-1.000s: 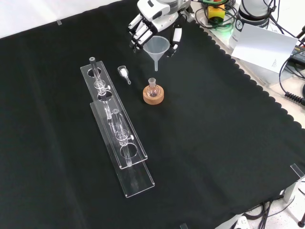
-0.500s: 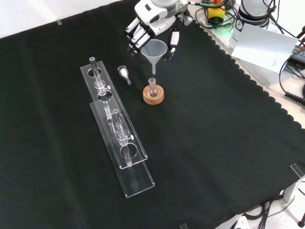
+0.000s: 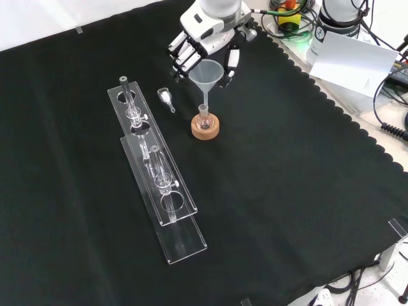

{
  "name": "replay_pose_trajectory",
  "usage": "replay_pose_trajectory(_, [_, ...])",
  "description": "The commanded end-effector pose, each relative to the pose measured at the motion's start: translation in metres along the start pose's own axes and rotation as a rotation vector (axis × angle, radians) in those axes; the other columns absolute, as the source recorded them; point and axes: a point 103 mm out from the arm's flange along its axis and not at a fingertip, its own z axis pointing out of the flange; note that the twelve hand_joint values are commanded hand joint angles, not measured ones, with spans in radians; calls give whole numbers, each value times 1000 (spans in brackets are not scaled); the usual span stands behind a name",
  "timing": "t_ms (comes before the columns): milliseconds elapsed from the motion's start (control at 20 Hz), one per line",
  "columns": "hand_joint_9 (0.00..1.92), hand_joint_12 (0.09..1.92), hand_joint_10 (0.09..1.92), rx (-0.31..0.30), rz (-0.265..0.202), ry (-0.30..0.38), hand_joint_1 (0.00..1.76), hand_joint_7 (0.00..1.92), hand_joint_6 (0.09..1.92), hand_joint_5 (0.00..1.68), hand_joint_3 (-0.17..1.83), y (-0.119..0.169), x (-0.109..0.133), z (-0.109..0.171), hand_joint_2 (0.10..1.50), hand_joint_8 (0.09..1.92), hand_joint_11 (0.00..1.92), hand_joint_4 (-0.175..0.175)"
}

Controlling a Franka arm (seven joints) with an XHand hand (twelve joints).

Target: Place the funnel on the round-bottom flask.

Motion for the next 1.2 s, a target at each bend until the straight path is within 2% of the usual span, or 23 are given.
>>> replay_pose_trajectory(50, [758,1313,650,-2,-10,19,752,370,718,428,517,4,-5,3,677,712,363,-46])
replay_pose_trajectory(400, [757,1312,651,-9,-25,28,751,369,718,428,519,5,-3,5,678,713,364,-46])
replay_pose_trajectory(650, [756,1312,651,7,-12,12,750,369,718,428,520,8,0,7,678,714,365,-47])
replay_pose_trajectory(1200, [755,1312,652,3,-25,5,748,367,717,428,523,11,2,13,679,715,365,-47])
